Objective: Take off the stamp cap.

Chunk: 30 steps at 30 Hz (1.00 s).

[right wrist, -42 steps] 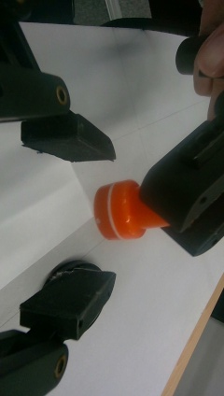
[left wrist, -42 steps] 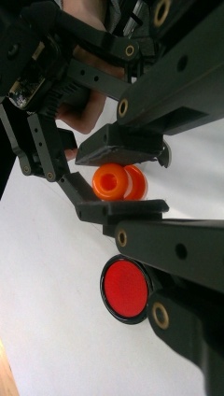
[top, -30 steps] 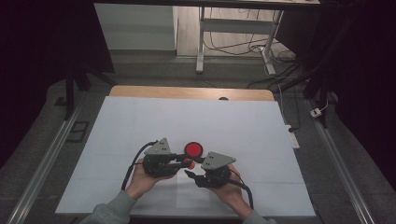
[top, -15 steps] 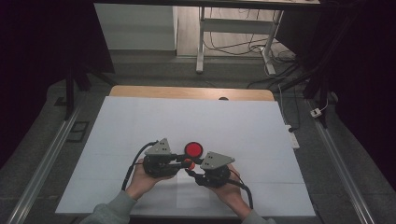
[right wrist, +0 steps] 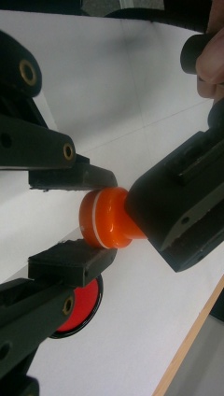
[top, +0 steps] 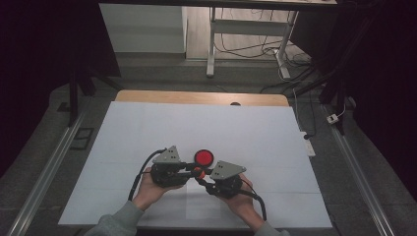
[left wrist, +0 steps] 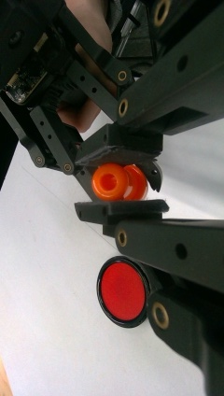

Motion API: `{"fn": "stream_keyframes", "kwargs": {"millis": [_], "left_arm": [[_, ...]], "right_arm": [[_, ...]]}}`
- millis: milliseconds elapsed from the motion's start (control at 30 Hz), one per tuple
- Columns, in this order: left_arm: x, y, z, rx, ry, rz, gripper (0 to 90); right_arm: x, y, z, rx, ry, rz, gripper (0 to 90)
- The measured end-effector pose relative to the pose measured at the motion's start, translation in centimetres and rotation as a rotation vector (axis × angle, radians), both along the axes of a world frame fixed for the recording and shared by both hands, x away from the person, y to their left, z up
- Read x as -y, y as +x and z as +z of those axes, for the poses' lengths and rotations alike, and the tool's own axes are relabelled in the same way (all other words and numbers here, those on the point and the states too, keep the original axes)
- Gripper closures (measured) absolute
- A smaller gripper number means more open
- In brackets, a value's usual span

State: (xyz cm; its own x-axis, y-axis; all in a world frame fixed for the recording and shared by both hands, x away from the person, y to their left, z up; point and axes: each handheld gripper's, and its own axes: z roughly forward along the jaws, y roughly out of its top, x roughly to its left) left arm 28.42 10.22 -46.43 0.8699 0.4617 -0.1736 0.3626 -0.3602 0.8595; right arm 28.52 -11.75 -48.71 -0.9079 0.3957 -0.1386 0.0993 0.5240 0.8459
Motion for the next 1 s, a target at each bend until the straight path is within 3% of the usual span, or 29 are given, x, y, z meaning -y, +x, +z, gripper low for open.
{"fn": "stream_keyframes", "kwargs": {"millis": [700,1000], "left_arm": [[-0.03,0.02,-0.10,-0.007,-0.004,-0.005,72.3],[-0.06,0.02,-0.10,-0.005,-0.008,-0.003,72.3]], "right_arm": [[0.06,-0.27,-0.18,0.041,-0.020,0.004,64.7],[0.13,-0.27,-0.28,0.029,-0.001,-0.001,64.7]]}}
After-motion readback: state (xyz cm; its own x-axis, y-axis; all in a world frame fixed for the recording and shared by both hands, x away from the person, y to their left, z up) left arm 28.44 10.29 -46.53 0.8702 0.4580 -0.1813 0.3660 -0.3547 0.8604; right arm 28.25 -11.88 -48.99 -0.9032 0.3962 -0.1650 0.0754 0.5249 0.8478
